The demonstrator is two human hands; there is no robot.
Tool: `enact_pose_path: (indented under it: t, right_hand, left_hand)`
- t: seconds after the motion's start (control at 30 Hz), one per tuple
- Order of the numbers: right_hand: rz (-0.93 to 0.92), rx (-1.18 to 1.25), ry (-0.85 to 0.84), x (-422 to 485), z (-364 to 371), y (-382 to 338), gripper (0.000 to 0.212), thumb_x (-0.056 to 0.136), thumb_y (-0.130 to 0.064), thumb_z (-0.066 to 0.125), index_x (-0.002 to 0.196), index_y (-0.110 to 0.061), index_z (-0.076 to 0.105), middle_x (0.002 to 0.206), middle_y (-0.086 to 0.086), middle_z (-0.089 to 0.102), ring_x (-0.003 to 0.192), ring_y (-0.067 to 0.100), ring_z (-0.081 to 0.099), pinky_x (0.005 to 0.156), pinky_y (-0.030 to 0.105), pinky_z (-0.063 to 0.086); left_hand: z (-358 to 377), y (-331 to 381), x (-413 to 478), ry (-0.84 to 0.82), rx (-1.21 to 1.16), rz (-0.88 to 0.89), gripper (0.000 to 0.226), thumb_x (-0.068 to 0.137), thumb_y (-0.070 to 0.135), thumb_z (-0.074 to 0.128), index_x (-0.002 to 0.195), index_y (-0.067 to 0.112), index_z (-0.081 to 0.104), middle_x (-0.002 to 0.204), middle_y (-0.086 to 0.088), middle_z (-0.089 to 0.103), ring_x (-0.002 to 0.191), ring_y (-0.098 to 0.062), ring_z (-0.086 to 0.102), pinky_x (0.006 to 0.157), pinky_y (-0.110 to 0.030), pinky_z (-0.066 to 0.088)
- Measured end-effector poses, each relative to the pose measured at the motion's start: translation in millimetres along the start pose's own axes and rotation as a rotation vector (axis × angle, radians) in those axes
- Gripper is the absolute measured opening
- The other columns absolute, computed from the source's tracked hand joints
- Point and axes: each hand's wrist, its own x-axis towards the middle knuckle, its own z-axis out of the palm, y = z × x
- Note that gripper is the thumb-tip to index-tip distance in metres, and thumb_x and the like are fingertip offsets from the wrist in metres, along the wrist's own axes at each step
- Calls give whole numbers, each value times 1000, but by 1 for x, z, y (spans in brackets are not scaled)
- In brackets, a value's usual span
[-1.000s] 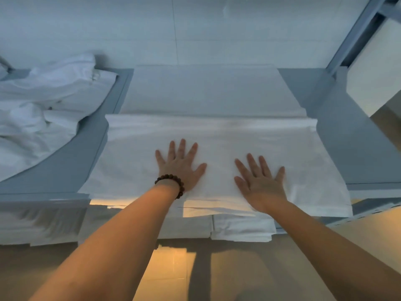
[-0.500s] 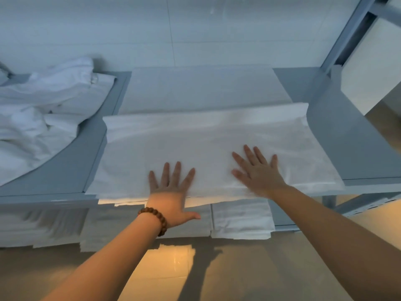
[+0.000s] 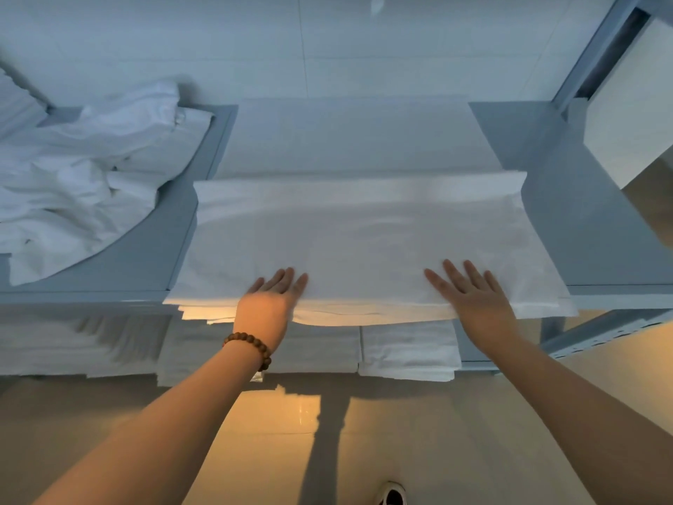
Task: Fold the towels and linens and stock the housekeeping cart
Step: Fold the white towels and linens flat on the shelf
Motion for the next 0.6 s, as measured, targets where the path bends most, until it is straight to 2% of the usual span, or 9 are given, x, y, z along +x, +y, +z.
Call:
enact_pose_path:
  t: [0.13, 0.23, 0.3, 0.37, 0.43, 0.53, 0.6]
  right_hand:
    - [9, -11, 12, -9, -4, 8, 96, 83, 13, 40, 150, -40, -4, 160, -6, 5, 148, 19, 11, 117, 33, 18]
    - [7, 25, 28, -23, -11, 11, 88, 82, 14, 45, 151, -33, 18, 157, -2, 24, 143, 17, 28, 111, 33, 29]
    - [-6, 88, 129, -35, -15, 10, 79, 74, 17, 59, 141, -22, 46, 142, 8, 49, 127, 25, 52, 99, 39, 45]
    - [-7, 101, 248, -49, -20, 9, 73, 51, 21, 75, 116, -13, 69, 113, 15, 69, 92, 32, 70, 74, 44, 56]
    - [6, 100, 303, -61, -25, 8, 71, 37, 22, 80, 100, -10, 75, 96, 15, 73, 72, 32, 71, 60, 43, 57]
    - [94, 185, 385, -71, -41, 8, 64, 41, 24, 77, 96, -8, 76, 88, 14, 74, 67, 34, 69, 61, 45, 57]
    - [139, 207, 470, -74, -57, 9, 58, 47, 25, 73, 95, -7, 75, 85, 14, 74, 65, 35, 67, 63, 46, 57]
  left_hand:
    - [-16, 8, -4, -21, -5, -2, 64, 59, -18, 73, 118, 6, 68, 118, -18, 67, 105, -35, 66, 84, -53, 55]
    - [-29, 12, -17, -21, 55, 17, 57, 48, -16, 80, 99, 9, 75, 96, -12, 74, 83, -28, 73, 63, -39, 59]
    - [-42, 12, -29, -60, 51, -29, 49, 49, -15, 80, 88, 13, 74, 81, -5, 73, 68, -24, 70, 54, -29, 55]
    - [-57, 6, -36, -135, 23, -119, 39, 66, -9, 72, 93, 19, 70, 80, 0, 71, 67, -23, 66, 55, -25, 46]
    - [-73, -1, -42, -158, 61, -189, 36, 76, -2, 63, 99, 24, 65, 82, 3, 70, 70, -21, 65, 57, -24, 36]
    - [-101, -6, -47, -95, 53, -195, 38, 46, -10, 78, 71, 17, 67, 53, 1, 60, 44, -23, 56, 50, -21, 27]
    - [-118, -10, -49, 18, 39, -177, 41, 39, -13, 77, 67, 15, 67, 49, -1, 57, 41, -24, 53, 51, -21, 27]
